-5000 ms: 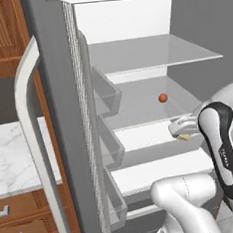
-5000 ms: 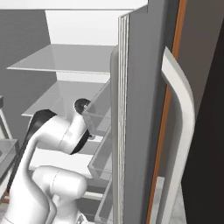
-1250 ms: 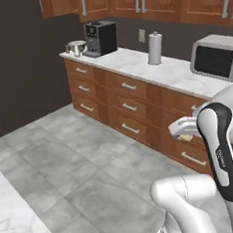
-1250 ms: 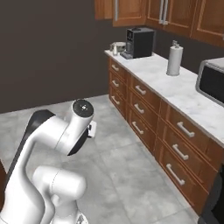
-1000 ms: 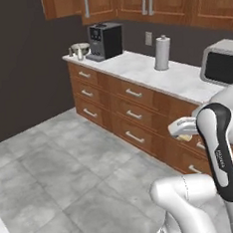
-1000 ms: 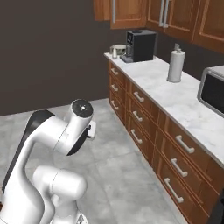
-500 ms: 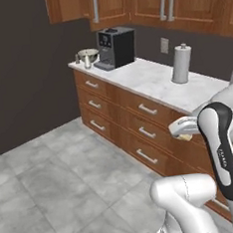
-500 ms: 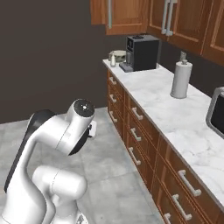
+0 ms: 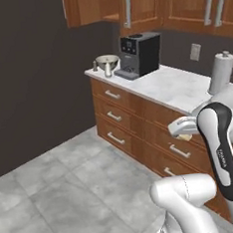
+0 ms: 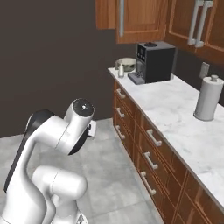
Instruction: Retrieve the bottle and the shaker from the cabinet and place them next to the mixing bowl on the counter. Then add garlic from the fridge to the mixing bowl.
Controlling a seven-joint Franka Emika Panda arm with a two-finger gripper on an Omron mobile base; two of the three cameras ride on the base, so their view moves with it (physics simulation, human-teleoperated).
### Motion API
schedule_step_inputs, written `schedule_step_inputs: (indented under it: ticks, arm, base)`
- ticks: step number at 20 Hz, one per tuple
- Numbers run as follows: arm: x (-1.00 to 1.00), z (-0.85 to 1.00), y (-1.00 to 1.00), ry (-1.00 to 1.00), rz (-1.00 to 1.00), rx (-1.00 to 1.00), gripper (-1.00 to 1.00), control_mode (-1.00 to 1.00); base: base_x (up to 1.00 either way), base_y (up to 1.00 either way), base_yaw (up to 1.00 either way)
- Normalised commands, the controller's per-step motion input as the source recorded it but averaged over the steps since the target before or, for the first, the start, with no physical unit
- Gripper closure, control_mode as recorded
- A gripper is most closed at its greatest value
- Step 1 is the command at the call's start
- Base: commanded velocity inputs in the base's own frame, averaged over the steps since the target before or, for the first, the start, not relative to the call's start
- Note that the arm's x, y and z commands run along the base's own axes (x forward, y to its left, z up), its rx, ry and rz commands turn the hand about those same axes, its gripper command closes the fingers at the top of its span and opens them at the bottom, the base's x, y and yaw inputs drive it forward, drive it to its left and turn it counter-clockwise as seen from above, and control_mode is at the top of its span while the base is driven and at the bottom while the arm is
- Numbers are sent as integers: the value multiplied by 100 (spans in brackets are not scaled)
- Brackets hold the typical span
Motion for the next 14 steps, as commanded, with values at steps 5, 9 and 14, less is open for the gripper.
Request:
schedule_step_inputs:
  ticks: [5,9,14]
  arm:
    - [0,0,0,0,0,0,100,100]
    - [0,0,0,0,0,0,100,100]
    - [0,0,0,0,0,0,100,100]
  base:
    - [100,84,-8]
    - [100,78,-12]
    - [100,76,-19]
